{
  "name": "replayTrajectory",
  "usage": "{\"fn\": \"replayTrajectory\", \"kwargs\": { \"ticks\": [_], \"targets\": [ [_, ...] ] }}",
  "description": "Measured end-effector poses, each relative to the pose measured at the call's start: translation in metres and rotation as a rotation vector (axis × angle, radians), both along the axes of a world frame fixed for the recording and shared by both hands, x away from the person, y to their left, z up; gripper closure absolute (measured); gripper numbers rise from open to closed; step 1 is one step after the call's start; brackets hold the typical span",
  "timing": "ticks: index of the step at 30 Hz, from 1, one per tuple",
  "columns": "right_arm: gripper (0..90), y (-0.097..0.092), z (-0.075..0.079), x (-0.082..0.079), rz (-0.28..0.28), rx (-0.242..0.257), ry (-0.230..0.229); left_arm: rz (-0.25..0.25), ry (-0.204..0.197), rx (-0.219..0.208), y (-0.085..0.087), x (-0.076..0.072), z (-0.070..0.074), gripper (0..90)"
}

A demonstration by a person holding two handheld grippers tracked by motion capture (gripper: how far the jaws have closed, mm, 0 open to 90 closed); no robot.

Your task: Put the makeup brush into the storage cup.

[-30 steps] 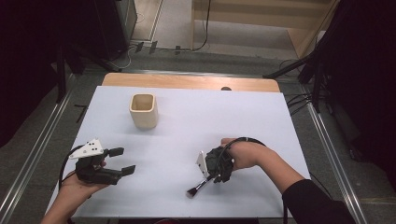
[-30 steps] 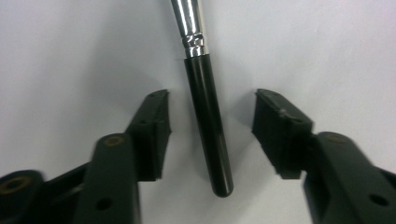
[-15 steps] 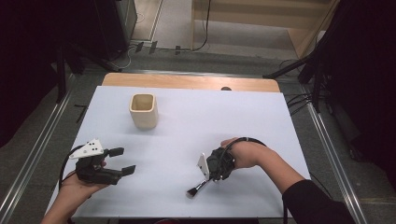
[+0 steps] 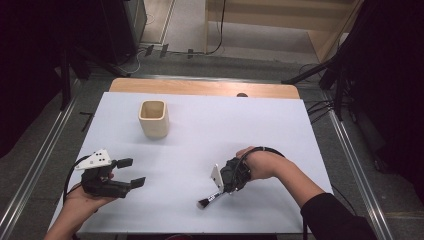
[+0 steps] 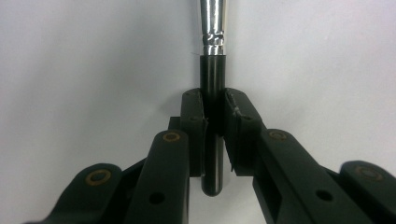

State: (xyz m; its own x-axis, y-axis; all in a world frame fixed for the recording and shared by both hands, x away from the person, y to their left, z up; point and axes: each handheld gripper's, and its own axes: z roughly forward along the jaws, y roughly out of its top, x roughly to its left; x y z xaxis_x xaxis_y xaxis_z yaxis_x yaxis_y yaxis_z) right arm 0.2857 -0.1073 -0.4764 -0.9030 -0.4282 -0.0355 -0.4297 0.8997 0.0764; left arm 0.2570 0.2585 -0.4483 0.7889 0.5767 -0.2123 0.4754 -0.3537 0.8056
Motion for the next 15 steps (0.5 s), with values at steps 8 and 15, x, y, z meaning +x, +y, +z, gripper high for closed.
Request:
{"fn": "replayTrajectory", "kwargs": {
  "ticks": [8,15],
  "targets": [
    [80.1,0.0,0.0,0.002,-0.021,0.002,0.022,0.002,-0.001,-0.004,0.001,0.0,0.0,16.4],
    [80.1,-0.003,0.01,0.005,-0.066,0.047,0.053,0.0,-0.001,-0.005,0.001,0.0,0.001,16.3]
  ]
}}
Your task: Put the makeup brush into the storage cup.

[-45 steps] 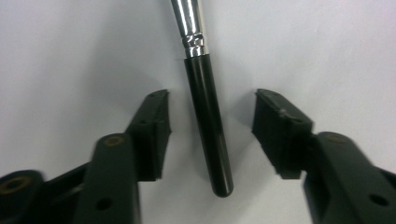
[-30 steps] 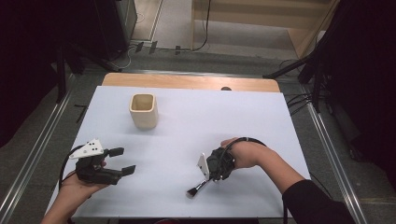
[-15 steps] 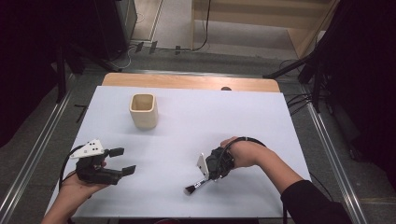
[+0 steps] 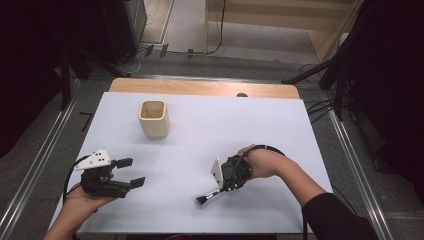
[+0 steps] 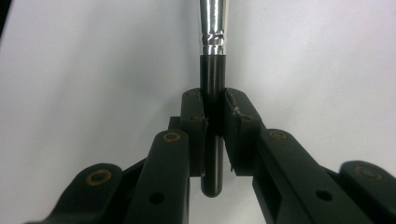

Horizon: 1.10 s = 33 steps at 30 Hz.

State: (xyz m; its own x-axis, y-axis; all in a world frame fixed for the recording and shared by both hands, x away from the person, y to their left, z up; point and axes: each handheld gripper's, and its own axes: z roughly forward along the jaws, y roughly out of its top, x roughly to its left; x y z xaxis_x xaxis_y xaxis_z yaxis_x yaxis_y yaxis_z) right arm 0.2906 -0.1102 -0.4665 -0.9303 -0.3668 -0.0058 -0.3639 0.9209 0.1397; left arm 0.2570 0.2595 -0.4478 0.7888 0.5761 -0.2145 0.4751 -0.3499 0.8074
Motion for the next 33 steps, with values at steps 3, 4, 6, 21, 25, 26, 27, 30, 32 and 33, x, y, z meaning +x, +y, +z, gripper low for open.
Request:
{"fn": "replayTrajectory", "kwargs": {
  "ticks": [3,4,6,21,25,26,27,30,32,33],
  "targets": [
    [80.1,-0.003,0.005,0.001,-0.054,0.011,0.028,-0.004,0.0,-0.004,0.0,0.0,0.0,16.4],
    [80.1,-0.004,0.007,0.002,-0.065,0.016,0.032,-0.005,0.002,-0.004,0.0,0.0,0.001,16.4],
    [80.1,-0.007,0.012,0.003,-0.105,0.026,0.042,-0.011,-0.001,-0.008,0.0,-0.001,0.001,17.0],
    [80.2,-0.018,0.029,0.008,-0.348,0.108,0.16,-0.006,0.004,-0.01,0.0,0.0,0.001,17.0],
    [80.2,-0.021,0.031,0.006,-0.391,0.139,0.144,-0.006,0.007,-0.013,0.0,0.0,0.001,17.0],
    [80.2,-0.023,0.031,0.005,-0.416,0.146,0.157,-0.006,0.008,-0.012,0.0,0.0,0.001,17.0],
    [80.2,-0.023,0.032,0.004,-0.424,0.154,0.16,-0.006,0.008,-0.013,0.0,0.0,0.001,17.0],
    [80.2,-0.026,0.034,0.001,-0.514,0.156,0.183,-0.008,0.012,-0.014,-0.001,0.0,0.0,17.0],
    [80.2,-0.028,0.033,0.0,-0.56,0.177,0.213,-0.007,0.012,-0.011,-0.001,0.0,0.0,17.0],
    [80.2,-0.029,0.033,0.0,-0.575,0.188,0.217,-0.008,0.014,-0.012,-0.001,0.0,0.0,17.0]
  ]
}}
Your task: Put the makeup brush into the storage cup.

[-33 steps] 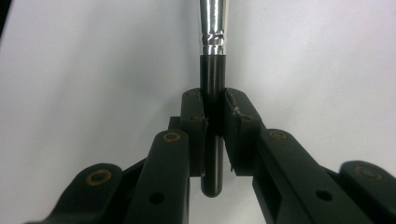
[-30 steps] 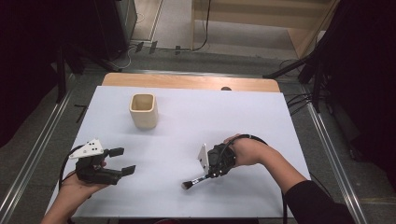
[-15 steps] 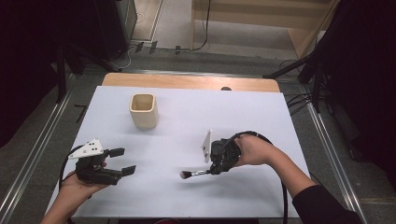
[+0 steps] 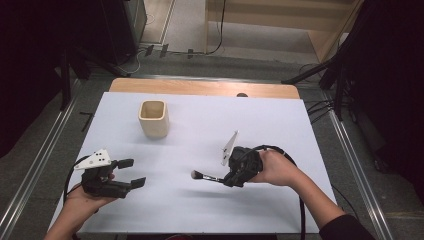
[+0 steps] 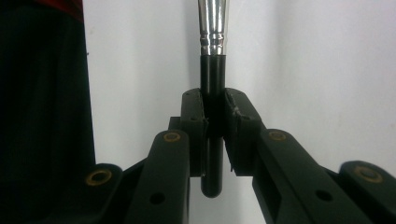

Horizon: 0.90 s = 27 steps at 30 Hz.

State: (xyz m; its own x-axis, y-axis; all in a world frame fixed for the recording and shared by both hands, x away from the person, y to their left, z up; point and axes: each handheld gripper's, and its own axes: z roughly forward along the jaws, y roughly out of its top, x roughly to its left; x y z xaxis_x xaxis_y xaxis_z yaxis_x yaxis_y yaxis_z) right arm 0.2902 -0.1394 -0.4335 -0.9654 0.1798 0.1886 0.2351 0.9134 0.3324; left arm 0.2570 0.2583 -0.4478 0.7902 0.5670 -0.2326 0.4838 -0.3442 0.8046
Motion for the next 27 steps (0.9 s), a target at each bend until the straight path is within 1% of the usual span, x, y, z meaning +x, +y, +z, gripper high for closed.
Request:
{"fn": "replayTrajectory", "kwargs": {
  "ticks": [2,3,4,6,8,9,10,12,15,19,22,24,27],
  "targets": [
    [80.2,-0.003,-0.001,-0.002,-0.029,0.014,0.001,0.002,0.008,0.0,0.0,0.0,0.0,17.0],
    [80.2,-0.004,-0.002,-0.004,-0.054,0.021,0.009,0.003,0.009,0.0,0.0,0.001,0.0,17.0],
    [80.2,-0.005,-0.003,-0.005,-0.065,0.023,0.0,0.004,0.01,-0.001,0.0,0.001,0.0,17.0],
    [80.2,-0.008,-0.004,-0.007,-0.096,0.041,0.006,0.005,0.013,-0.001,0.0,0.001,0.0,17.0],
    [80.2,-0.01,-0.006,-0.008,-0.132,0.049,0.017,0.003,0.014,-0.003,0.0,0.001,0.0,17.0],
    [80.2,-0.011,-0.007,-0.008,-0.145,0.058,0.011,0.003,0.015,-0.005,-0.001,0.0,0.0,17.0],
    [80.2,-0.013,-0.007,-0.009,-0.165,0.069,0.021,0.002,0.015,-0.006,-0.001,0.0,0.0,17.0],
    [80.2,-0.014,-0.009,-0.01,-0.189,0.086,0.025,0.002,0.017,-0.007,-0.001,0.0,0.0,17.0],
    [80.2,-0.016,-0.011,-0.012,-0.223,0.093,0.027,0.014,0.025,-0.006,-0.001,0.001,0.0,17.0],
    [80.1,-0.018,-0.013,-0.016,-0.279,0.112,0.02,0.015,0.029,-0.01,-0.001,0.001,0.0,17.0],
    [80.2,-0.018,-0.016,-0.018,-0.308,0.124,0.023,0.011,0.031,-0.008,-0.001,0.002,0.0,17.0],
    [80.2,-0.018,-0.017,-0.02,-0.336,0.123,0.035,0.013,0.032,-0.008,-0.002,0.002,0.0,17.0],
    [80.3,-0.018,-0.019,-0.021,-0.362,0.137,0.045,0.012,0.036,-0.009,-0.002,0.002,0.0,17.0]
  ]
}}
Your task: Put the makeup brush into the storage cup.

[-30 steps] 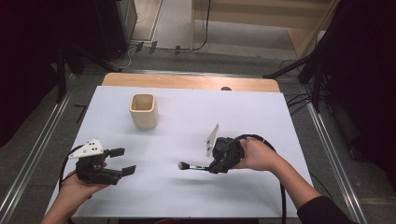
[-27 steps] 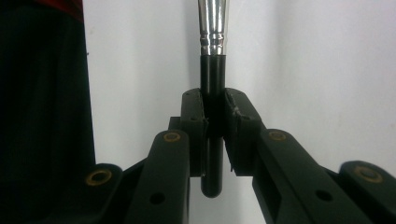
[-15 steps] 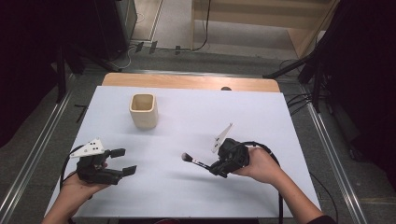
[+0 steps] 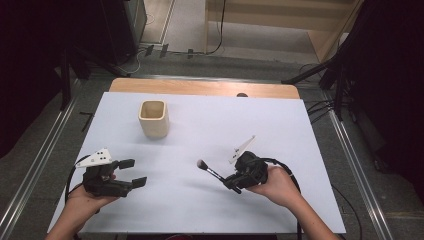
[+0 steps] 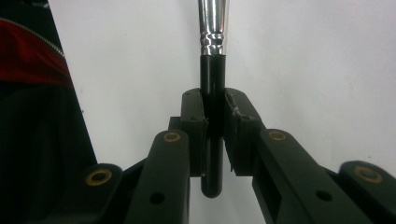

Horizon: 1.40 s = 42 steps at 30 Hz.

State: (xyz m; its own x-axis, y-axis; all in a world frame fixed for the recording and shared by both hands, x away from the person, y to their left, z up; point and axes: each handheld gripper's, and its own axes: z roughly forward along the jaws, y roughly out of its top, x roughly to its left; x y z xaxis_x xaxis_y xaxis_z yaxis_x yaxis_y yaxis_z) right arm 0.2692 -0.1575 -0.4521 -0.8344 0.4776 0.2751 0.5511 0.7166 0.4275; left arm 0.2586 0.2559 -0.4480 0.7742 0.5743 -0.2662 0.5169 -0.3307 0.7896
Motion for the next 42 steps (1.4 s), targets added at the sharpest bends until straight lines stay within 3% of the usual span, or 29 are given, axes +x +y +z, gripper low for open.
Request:
{"fn": "replayTrajectory", "kwargs": {
  "ticks": [7,10,12,21,27,34,38,42],
  "targets": [
    [80.3,-0.003,-0.004,-0.004,-0.075,0.067,0.019,0.001,0.012,-0.013,-0.002,0.001,0.001,17.0],
    [80.2,-0.003,-0.005,-0.006,-0.092,0.069,-0.014,0.015,0.034,-0.025,-0.002,0.003,0.001,17.0],
    [80.2,-0.004,-0.006,-0.006,-0.124,0.082,-0.011,0.018,0.034,-0.027,-0.002,0.003,0.001,17.0],
    [80.2,-0.012,-0.011,-0.004,-0.216,0.15,0.036,0.013,0.035,-0.029,-0.01,0.006,0.002,17.0],
    [80.3,-0.009,-0.014,-0.005,-0.228,0.143,0.031,0.006,0.051,-0.053,-0.017,0.01,0.003,17.0],
    [80.3,-0.007,-0.013,-0.005,-0.252,0.178,0.045,-0.004,0.054,-0.047,-0.027,0.011,0.003,17.0],
    [80.2,-0.005,-0.011,-0.007,-0.246,0.189,0.004,0.004,0.058,-0.052,-0.031,0.012,0.003,17.0],
    [80.3,-0.001,-0.011,-0.009,-0.253,0.181,0.001,0.009,0.06,-0.051,-0.035,0.012,0.004,17.0]
  ]
}}
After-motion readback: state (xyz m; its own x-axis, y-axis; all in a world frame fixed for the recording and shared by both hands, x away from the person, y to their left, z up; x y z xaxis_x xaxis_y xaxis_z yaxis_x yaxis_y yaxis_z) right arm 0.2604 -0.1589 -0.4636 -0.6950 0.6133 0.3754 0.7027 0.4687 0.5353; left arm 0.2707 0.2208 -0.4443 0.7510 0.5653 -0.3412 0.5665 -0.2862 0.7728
